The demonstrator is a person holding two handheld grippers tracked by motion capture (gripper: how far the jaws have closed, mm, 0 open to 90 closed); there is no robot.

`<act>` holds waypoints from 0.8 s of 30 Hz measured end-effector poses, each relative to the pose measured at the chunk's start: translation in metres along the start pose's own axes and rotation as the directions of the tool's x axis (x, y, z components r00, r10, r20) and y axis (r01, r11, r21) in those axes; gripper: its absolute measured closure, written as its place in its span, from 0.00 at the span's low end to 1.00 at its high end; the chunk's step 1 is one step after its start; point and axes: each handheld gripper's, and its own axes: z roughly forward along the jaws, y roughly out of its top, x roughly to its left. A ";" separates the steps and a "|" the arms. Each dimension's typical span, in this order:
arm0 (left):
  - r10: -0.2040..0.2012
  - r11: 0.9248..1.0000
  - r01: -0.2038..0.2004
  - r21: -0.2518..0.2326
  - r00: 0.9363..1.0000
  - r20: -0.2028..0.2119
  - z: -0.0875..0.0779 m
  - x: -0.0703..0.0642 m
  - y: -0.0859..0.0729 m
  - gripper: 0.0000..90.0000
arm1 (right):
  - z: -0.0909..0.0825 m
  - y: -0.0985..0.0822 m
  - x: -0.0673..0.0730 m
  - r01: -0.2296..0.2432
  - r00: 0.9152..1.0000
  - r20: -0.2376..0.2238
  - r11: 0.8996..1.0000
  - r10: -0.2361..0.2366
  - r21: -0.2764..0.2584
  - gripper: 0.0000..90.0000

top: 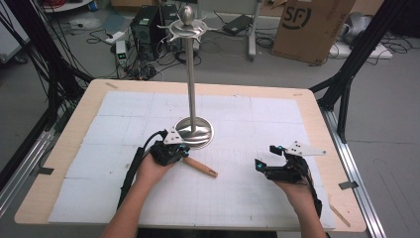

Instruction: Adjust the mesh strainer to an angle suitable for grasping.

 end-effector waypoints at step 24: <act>-0.011 0.996 0.012 0.085 1.000 -0.003 -0.006 -0.004 -0.014 1.00 | 0.000 -0.001 0.001 -0.001 1.000 -0.005 1.000 0.001 0.008 0.16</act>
